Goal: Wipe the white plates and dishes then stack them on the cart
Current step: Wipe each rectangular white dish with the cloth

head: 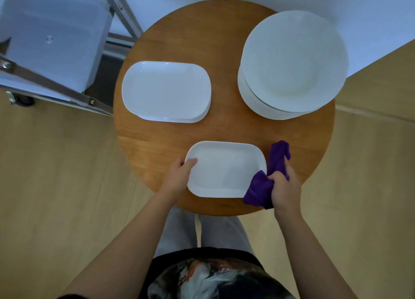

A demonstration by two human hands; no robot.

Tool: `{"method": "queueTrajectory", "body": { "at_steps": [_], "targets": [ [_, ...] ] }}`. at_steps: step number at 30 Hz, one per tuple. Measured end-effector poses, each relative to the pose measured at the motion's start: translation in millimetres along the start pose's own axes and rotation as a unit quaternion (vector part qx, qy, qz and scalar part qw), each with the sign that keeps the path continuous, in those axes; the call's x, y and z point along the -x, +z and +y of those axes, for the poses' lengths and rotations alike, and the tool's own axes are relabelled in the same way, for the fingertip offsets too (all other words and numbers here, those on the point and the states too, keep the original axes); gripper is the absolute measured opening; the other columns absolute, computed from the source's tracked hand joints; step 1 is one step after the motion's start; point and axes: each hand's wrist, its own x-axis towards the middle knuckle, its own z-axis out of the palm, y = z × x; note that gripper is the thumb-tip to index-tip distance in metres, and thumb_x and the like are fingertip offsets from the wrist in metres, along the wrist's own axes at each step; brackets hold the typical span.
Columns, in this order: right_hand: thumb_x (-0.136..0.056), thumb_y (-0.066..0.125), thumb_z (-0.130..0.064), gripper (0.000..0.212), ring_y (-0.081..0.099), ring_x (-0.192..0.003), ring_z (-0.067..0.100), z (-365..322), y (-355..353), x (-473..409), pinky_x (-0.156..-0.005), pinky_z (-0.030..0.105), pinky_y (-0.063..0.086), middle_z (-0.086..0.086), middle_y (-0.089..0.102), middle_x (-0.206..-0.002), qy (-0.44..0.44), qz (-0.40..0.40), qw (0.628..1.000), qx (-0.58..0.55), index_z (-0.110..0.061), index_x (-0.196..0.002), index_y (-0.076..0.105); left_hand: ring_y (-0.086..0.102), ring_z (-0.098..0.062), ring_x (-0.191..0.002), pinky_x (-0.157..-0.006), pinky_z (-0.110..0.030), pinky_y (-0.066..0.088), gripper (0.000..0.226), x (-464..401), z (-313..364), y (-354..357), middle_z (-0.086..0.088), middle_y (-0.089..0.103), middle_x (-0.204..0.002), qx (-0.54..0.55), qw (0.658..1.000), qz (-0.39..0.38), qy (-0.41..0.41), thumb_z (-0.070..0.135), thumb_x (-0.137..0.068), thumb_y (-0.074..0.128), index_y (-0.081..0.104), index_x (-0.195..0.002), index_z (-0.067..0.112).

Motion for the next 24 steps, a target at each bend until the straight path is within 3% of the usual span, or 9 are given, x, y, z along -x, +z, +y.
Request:
{"method": "queueTrajectory", "body": {
  "at_steps": [1,2,4,7,9,12,15,20,24],
  "targets": [
    [-0.084,0.051,-0.008,0.062,0.053,-0.112,0.022,4,2,-3,-0.085,0.039,0.053,0.001,0.054,-0.127,-0.018,0.005,0.998,0.056,-0.026,-0.142,0.037,0.057,-0.02,-0.105,-0.089,-0.04,0.051,0.043,1,2,5,0.001,0.06,-0.114,0.04,0.999,-0.021,-0.023,0.057,-0.089,0.047,0.056,-0.115,0.025],
    [-0.086,0.052,-0.01,0.067,0.041,-0.127,0.026,9,5,-6,-0.101,0.047,0.042,0.005,0.042,-0.142,-0.038,0.015,0.988,0.146,-0.022,-0.147,0.028,0.056,-0.022,-0.111,-0.097,-0.045,0.047,0.061,1,4,10,0.001,0.06,-0.121,0.077,0.995,-0.036,-0.044,0.069,-0.085,0.041,0.053,-0.125,0.025],
    [-0.09,0.054,-0.02,0.073,0.012,-0.143,0.028,17,11,-9,-0.116,0.047,0.017,0.008,0.013,-0.158,-0.061,0.029,0.951,0.303,-0.016,-0.151,0.013,0.055,-0.022,-0.114,-0.103,-0.045,0.042,0.079,3,7,21,0.0,0.059,-0.126,0.119,0.99,-0.035,-0.073,0.08,-0.077,0.026,0.051,-0.13,0.027],
    [-0.093,0.051,-0.034,0.081,-0.005,-0.145,0.029,25,28,-7,-0.116,0.042,0.006,0.013,-0.005,-0.159,-0.049,0.033,0.925,0.374,-0.011,-0.151,-0.001,0.048,-0.017,-0.112,-0.1,-0.035,0.035,0.08,4,9,32,0.002,0.053,-0.128,0.114,0.99,0.018,-0.087,0.077,-0.082,0.017,0.046,-0.134,0.025],
    [-0.095,0.046,-0.038,0.081,-0.007,-0.145,0.031,26,40,-7,-0.116,0.042,0.005,0.017,-0.008,-0.158,-0.041,0.049,0.91,0.409,-0.007,-0.15,-0.006,0.046,-0.011,-0.096,-0.089,-0.031,0.033,0.078,6,7,36,0.007,0.053,-0.108,0.117,0.989,0.043,-0.082,0.075,-0.083,0.018,0.048,-0.132,0.023],
    [-0.097,0.036,-0.044,0.079,-0.008,-0.145,0.031,25,57,-9,-0.116,0.041,0.001,0.019,-0.01,-0.157,-0.054,0.076,0.881,0.464,-0.004,-0.148,-0.009,0.05,-0.006,-0.081,-0.081,-0.028,0.039,0.063,10,3,37,0.013,0.054,-0.09,0.124,0.989,0.043,-0.068,0.075,-0.083,0.022,0.056,-0.105,0.027],
    [-0.098,0.03,-0.047,0.077,-0.009,-0.145,0.031,28,69,-7,-0.116,0.04,-0.002,0.019,-0.01,-0.157,-0.088,0.08,0.863,0.491,-0.004,-0.148,-0.01,0.054,-0.003,-0.077,-0.059,-0.021,0.043,0.048,12,2,36,0.016,0.058,-0.084,0.123,0.99,0.037,-0.054,0.073,-0.084,0.022,0.053,-0.081,0.036],
    [-0.096,0.024,-0.052,0.074,0.002,-0.146,0.028,28,85,-3,-0.117,0.037,0.004,0.012,-0.001,-0.159,-0.14,0.061,0.85,0.503,-0.011,-0.15,-0.006,0.06,-0.007,-0.082,-0.053,-0.017,0.047,0.048,10,1,33,0.012,0.063,-0.089,0.11,0.993,0.021,-0.039,0.07,-0.087,0.021,0.055,-0.09,0.037],
    [-0.098,0.026,-0.048,0.07,0.007,-0.146,0.028,25,93,4,-0.116,0.036,0.007,0.011,0.005,-0.159,-0.191,0.035,0.845,0.498,-0.012,-0.151,-0.002,0.061,0.0,-0.063,-0.037,-0.006,0.039,0.043,9,5,30,0.018,0.058,-0.074,0.078,0.996,0.026,0.016,0.064,-0.091,0.022,0.054,-0.08,0.038]
  ]
}}
